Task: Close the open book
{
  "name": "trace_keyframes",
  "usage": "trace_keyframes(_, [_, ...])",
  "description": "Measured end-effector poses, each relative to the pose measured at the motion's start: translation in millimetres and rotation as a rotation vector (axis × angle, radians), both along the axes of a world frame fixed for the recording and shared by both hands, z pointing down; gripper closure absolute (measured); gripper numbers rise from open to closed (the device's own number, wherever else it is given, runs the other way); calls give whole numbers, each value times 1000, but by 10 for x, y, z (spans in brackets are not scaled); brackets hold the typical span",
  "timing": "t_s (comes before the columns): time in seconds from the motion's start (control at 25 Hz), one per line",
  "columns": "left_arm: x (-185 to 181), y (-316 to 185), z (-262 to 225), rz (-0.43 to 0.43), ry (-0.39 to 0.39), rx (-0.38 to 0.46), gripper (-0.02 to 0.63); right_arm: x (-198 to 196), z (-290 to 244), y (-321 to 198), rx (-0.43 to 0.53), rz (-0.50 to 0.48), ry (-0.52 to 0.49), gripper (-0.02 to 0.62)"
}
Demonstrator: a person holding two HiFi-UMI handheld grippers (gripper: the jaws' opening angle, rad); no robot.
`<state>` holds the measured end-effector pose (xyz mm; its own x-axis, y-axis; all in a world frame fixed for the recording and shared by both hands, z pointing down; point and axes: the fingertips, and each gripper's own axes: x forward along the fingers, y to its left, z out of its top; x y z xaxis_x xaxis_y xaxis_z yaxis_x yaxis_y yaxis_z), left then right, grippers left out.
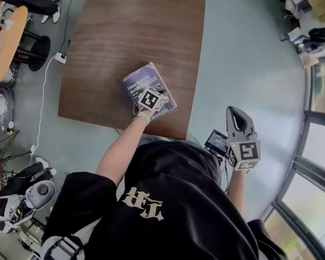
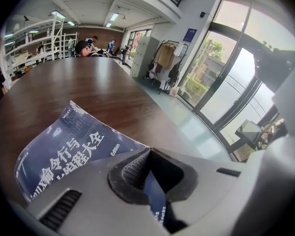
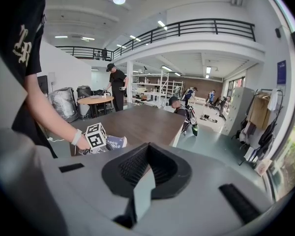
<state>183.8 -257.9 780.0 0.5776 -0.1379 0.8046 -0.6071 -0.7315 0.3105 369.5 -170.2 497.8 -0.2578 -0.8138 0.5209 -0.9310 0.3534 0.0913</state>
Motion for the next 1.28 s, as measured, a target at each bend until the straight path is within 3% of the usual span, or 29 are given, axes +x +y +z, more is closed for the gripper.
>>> trace_keyframes(0.44, [-71,302,-606,-35,232,79,600,-261,-58,117,20,-50,-4,609])
trace_keyframes(0.88, [-1001,569,-1716,-241,469,215,600,-1003,-101,119,32,-145,-17,609])
trace_keyframes(1.28, [-1961,702,-2113,-323,521,298,600,-1900,-124,187,46,-206,-25,609])
